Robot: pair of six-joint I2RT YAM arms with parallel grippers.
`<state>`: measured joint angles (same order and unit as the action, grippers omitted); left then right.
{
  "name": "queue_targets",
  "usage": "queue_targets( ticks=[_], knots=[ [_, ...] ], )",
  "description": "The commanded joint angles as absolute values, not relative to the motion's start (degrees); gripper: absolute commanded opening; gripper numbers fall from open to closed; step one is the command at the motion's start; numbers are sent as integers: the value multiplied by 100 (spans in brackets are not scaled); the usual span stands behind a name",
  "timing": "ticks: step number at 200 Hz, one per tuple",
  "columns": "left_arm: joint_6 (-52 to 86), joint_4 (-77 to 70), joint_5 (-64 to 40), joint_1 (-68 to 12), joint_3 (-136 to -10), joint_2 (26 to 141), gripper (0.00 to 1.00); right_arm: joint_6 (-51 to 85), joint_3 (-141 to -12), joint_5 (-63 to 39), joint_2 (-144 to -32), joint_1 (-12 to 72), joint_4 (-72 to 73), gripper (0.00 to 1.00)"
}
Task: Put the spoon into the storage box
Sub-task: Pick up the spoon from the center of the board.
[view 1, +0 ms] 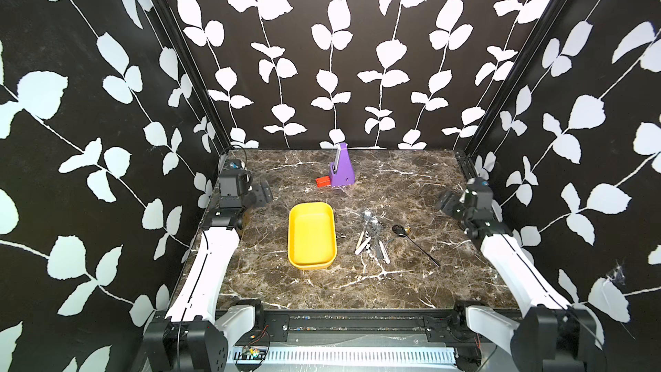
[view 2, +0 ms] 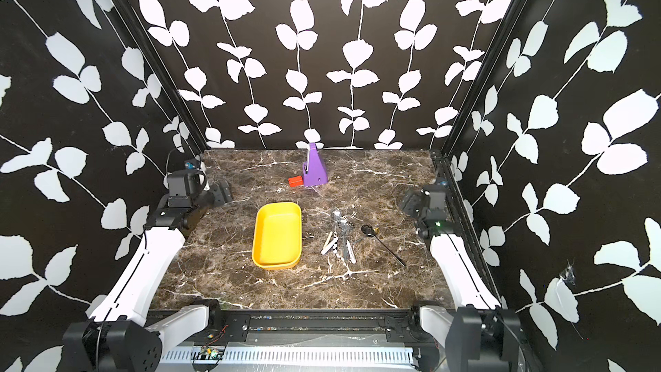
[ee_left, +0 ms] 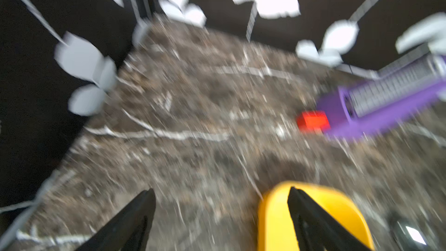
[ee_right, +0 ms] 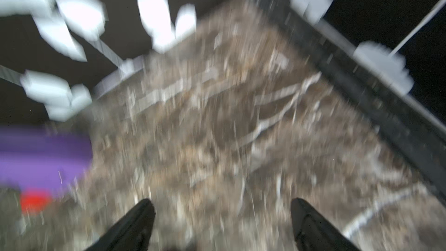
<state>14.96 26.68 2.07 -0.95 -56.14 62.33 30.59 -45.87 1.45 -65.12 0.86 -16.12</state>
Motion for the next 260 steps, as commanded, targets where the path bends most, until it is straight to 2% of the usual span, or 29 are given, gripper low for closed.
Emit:
queue_targets(
  ticks=[1, 31, 51, 72, 86, 101, 116, 163, 228, 260],
  knots=[
    [1412, 3792, -701, -101, -5707, 6014, 96, 2679, -5296, 118, -6727, 461, -3583, 87],
    [1481, 3585, -1420, -98, -5264, 5905, 94, 2301, -5486, 106, -6924, 1127, -4232, 84],
    [1331, 3566, -1535, -103, -5139, 5930, 92, 1795, -5889, 85, -7319, 1553, -4674, 78],
    [1103, 3961, -1600, -100, -5342, 6072, 91, 1096, -6223, -75, -7781, 1909, -5036, 78],
    [1077, 3972, -1556, -105, -5296, 6044, 91, 752, -6507, 295, -8156, 2066, -5473, 79],
    [1097, 3833, -1579, -105, -5152, 5901, 90, 369, -6439, 342, -8291, 2091, -5434, 79],
    [1107, 3674, -1672, -103, -5018, 5740, 88, -57, -6396, 54, -8458, 2109, -5381, 70],
    [1035, 3617, -1727, -104, -4922, 5497, 85, -185, -6501, -141, -9266, 2127, -5227, 71],
    [967, 3675, -1624, -105, -4929, 5405, 82, -122, -6401, 32, -9958, 2136, -4841, 63],
    [1011, 3643, -1780, -98, -4931, 5436, 81, -135, -6425, 93, -10243, 2136, -4862, 51]
  ],
)
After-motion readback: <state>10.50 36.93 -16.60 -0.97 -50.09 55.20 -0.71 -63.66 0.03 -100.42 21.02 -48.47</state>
